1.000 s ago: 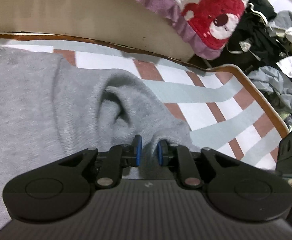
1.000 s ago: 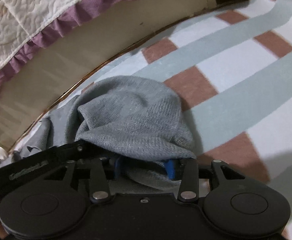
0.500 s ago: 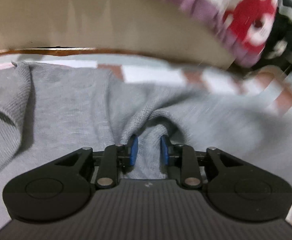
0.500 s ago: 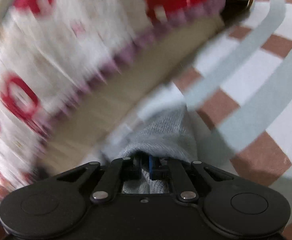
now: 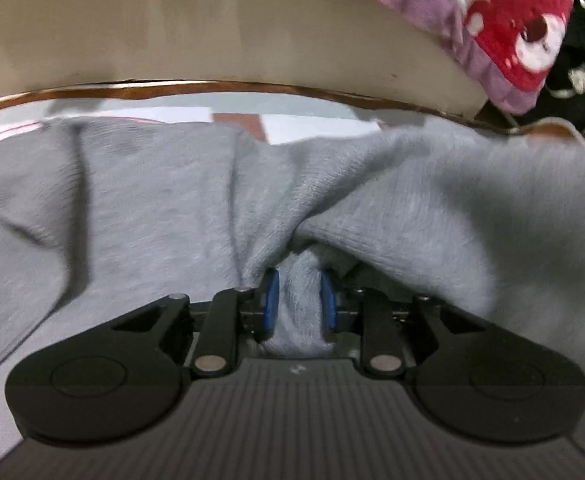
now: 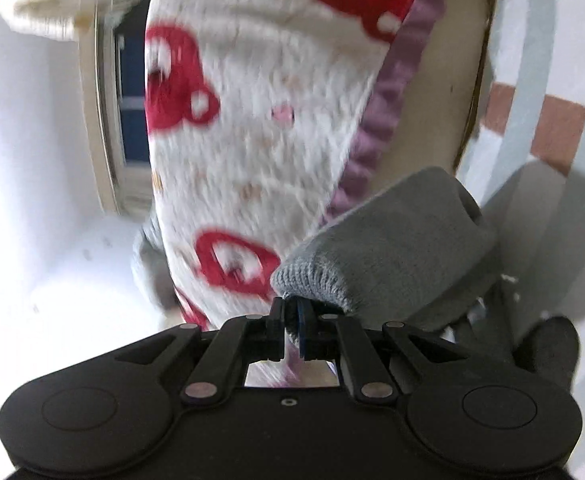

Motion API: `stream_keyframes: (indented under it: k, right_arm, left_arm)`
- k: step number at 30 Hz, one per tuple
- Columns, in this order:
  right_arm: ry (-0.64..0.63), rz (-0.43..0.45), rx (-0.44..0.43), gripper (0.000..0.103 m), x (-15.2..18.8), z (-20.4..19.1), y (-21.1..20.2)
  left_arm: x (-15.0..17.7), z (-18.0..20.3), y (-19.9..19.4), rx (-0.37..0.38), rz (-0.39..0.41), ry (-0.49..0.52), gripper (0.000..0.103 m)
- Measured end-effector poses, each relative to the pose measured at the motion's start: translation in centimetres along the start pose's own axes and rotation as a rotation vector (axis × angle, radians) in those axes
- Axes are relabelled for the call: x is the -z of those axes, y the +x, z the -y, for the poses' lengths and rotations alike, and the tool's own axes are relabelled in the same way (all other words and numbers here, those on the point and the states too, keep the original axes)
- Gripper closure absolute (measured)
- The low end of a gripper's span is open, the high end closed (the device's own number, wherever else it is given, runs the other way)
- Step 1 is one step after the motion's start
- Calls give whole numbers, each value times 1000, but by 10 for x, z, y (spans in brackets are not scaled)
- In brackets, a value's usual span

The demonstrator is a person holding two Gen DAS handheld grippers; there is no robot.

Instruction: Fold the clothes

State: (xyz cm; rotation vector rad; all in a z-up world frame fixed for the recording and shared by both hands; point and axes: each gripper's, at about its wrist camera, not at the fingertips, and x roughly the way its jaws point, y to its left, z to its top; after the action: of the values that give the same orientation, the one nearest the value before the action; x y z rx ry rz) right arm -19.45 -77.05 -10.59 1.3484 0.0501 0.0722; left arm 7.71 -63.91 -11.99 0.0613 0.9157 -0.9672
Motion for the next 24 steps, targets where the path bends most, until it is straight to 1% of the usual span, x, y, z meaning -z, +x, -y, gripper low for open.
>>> stream_keyframes:
  k: [2,4,5,7,8,11,13,14,16,17,18,19,20,22,23,24]
  right_arm:
    - [-59,-54,68,94,10,-6,10]
    - [-118,-108,137,94,21,-12,20]
    - [-147,-135,171,94,26,-15,25]
    - [-206,-189,239,94,36,-21,35]
    - [-228,-213,261,94,41,-23,40]
    - [-236,-281,260,94,52,-23,64]
    - [-232,-334,256,94,61,-22,75]
    - [-203,-353,263,94,62,-17,78]
    - [-103,-396,263,94,61,3,82]
    - [-53,-411,278,94,63,15,84]
    - [-20,-416,311,93,64,24,86]
    - [-39,-425,364,92,66,26,90]
    - [-139,-436,450,88,71,20,96]
    - [-340,-456,620,86,79,6,108]
    - [-441,-460,682,82,85,-3,111]
    - [-511,-451,684,81,90,-13,111]
  left_arm:
    - [0,-6,-23,20,29,-29,81]
    - [13,-14,-75,95,120,-30,81]
    - [22,-17,-99,132,146,-32,81]
    - [41,-23,-125,180,174,-16,80]
    - [51,-26,-137,203,188,-9,78]
    - [79,-36,-173,270,228,13,77]
    - [86,-47,-166,248,251,-9,76]
    - [89,-54,-161,245,255,-19,73]
    - [95,-64,-150,243,212,-14,72]
    - [97,-68,-144,242,193,-11,69]
    - [101,-70,-142,245,186,-8,68]
    - [104,-72,-139,249,180,-5,68]
    - [107,-74,-136,252,173,-2,68]
    - [108,-72,-130,259,159,22,68]
    - [108,-68,-127,259,152,53,68]
    - [108,-63,-124,258,145,83,68]
